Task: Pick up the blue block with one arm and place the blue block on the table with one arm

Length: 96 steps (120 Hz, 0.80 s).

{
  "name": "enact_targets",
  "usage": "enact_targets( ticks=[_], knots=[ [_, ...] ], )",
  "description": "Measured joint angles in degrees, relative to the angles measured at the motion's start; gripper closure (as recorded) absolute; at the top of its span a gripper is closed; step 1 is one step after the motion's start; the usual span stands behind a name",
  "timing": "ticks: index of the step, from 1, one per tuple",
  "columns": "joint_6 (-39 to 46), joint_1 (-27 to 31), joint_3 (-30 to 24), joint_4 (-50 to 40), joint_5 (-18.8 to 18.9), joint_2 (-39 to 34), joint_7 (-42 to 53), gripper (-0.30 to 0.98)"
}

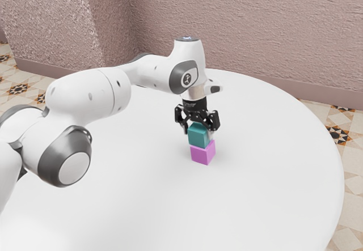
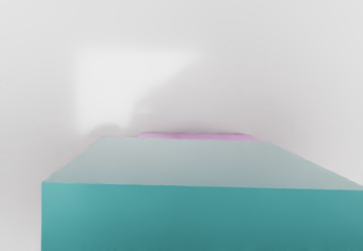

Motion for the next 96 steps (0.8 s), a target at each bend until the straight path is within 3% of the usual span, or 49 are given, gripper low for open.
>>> enact_targets(
  ticks=[34, 72, 82, 96],
  knots=[
    [0.27, -0.07, -0.16, 0.07, 0.00, 0.08, -0.70, 0.22],
    [-0.07, -0.08, 0.31, 0.39, 1.00, -1.82, -1.38, 0.29],
    [-1.18, 0.69, 1.68, 7.15, 1.92, 0.65, -1.29, 0.30],
    [-2.70, 6.78, 1.90, 15.57, 2.20, 7.48, -0.61, 0.30]
  ],
)
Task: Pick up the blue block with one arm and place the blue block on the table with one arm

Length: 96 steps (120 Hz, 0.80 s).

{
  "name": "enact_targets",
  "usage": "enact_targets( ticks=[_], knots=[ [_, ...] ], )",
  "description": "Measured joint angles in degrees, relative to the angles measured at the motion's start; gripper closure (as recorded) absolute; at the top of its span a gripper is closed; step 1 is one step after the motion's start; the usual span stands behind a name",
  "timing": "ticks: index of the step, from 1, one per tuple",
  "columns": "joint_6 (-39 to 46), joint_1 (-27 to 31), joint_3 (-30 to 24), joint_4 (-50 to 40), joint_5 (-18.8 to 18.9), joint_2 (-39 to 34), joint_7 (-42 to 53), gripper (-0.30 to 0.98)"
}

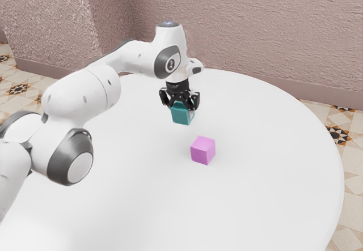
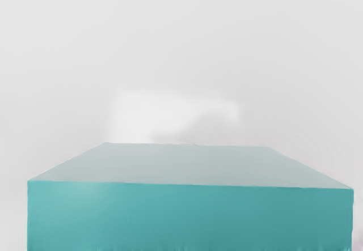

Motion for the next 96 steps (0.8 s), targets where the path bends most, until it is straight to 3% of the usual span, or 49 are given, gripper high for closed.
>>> enact_targets(
  ticks=[14, 50, 74, 81, 96],
  knots=[
    [-0.82, 2.61, -0.44, 1.89, -0.34, 3.38, 0.69, 0.31],
    [-1.43, 2.98, -0.76, 1.99, -1.70, 5.40, 1.93, 0.30],
    [-1.38, 2.89, -0.48, 1.80, -2.51, 5.27, 2.53, 0.13],
    [-1.52, 2.88, -0.10, 1.55, -2.53, 3.59, 2.68, 0.10],
    [-1.93, 2.82, 0.41, -3.06, -2.31, -7.32, 3.22, 0.05]
  ],
)
